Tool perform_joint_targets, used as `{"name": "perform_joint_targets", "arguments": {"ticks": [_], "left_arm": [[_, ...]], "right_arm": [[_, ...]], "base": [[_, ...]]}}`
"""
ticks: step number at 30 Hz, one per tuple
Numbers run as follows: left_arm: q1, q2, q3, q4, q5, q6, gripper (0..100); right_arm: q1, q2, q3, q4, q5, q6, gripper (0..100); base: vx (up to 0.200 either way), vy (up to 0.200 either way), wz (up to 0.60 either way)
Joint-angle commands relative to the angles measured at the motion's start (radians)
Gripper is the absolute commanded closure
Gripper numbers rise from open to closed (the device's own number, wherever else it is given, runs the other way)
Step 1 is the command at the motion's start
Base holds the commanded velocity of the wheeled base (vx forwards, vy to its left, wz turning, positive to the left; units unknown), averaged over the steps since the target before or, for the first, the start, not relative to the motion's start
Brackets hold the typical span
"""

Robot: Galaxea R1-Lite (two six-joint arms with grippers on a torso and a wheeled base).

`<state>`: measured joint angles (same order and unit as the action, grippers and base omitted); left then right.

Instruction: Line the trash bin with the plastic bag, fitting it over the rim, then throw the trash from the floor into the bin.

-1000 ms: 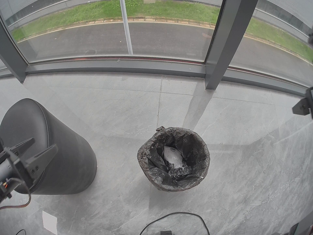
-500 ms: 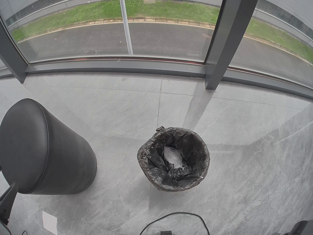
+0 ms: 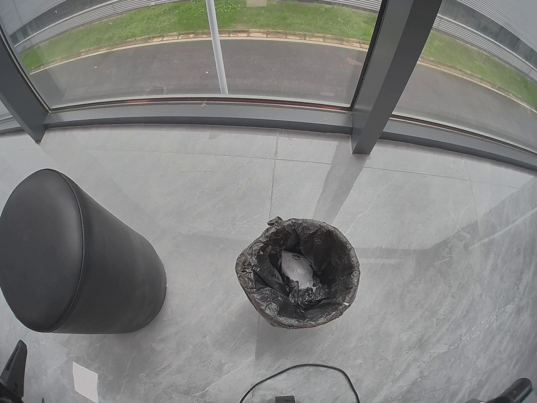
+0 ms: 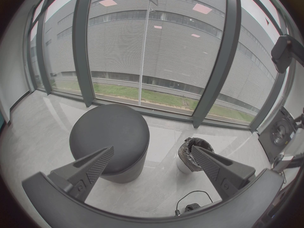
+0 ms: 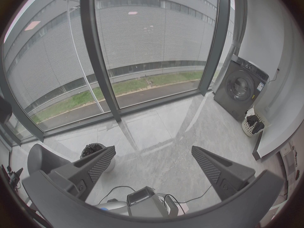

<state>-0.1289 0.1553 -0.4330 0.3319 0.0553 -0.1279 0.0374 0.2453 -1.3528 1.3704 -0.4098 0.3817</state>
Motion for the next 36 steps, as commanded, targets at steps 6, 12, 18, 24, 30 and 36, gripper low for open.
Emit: {"name": "perform_joint_targets", "arguments": {"ticks": [6,12,18,24,30,36], "left_arm": [[0.146,-0.103,0.005,0.045,-0.002,-0.047,0],[0.134,-0.155,0.129,0.036,0.014,-0.001,0],[0.132,-0.155,0.326,-0.152,0.067,0.085,0],[0.132,-0.155,0.433,-0.379,0.063,0.083,0],[0.132,-0.155,0.433,-0.393,0.063,0.040,0],[0.132,-0.155,0.433,-0.392,0.061,0.045,0]], "right_arm": [[-0.108,-0.159,0.123,-0.057,0.101,0.031,0],[-0.093,-0.172,0.193,-0.073,0.255,0.002,0],[-0.031,-0.245,0.448,-0.286,0.250,-0.132,0],[-0.031,-0.245,0.831,-0.768,0.256,-0.152,0],[-0.034,-0.245,1.353,-1.467,0.330,-0.394,0],[-0.034,-0.244,1.347,-1.366,0.402,-0.372,0]], "base": [[0.000,0.000,0.00],[0.000,0.000,0.00],[0.000,0.000,0.00],[0.000,0.000,0.00],[0.000,0.000,0.00],[0.000,0.000,0.00]]}}
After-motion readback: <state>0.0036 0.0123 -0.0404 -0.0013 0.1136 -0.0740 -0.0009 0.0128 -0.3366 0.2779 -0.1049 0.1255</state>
